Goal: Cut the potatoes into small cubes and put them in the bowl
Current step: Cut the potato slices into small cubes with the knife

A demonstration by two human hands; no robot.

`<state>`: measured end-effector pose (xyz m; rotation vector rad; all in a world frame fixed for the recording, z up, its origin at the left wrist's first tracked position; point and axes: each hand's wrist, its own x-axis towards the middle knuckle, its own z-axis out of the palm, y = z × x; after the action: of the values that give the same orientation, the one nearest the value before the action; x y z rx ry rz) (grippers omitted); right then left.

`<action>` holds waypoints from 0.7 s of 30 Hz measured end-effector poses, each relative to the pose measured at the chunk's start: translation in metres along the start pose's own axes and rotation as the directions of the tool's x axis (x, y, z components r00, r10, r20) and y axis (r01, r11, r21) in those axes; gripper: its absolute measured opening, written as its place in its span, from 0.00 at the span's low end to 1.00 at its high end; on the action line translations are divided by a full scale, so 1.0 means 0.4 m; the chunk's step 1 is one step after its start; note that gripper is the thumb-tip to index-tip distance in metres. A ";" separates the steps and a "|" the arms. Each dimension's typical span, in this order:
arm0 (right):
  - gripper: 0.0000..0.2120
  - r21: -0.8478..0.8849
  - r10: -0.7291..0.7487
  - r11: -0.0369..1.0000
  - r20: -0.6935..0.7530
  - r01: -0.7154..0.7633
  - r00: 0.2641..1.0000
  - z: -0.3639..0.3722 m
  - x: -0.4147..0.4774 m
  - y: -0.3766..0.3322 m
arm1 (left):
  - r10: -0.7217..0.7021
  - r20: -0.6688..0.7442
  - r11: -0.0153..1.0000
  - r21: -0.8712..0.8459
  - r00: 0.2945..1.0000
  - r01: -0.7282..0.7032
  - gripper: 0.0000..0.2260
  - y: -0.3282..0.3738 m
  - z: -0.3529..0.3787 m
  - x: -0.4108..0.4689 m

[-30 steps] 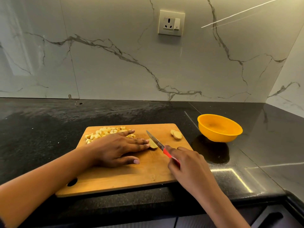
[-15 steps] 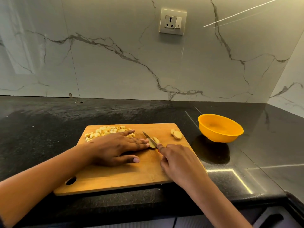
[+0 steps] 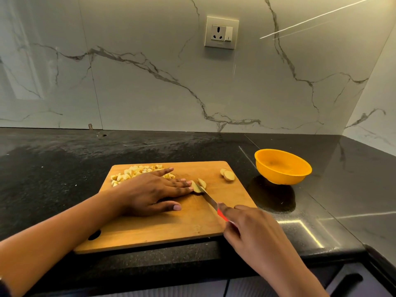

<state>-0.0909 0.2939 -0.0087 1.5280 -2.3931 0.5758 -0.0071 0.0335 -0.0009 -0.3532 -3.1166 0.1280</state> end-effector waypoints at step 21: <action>0.24 -0.031 0.006 1.000 -0.026 -0.006 1.000 0.040 0.060 -0.030 | -0.017 0.006 0.999 0.046 1.000 0.016 0.27 0.003 -0.004 0.003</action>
<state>-0.0899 0.2627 -0.0110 1.4921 -2.3770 0.5538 -0.0081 0.0349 0.0004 -0.3268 -3.1163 0.2006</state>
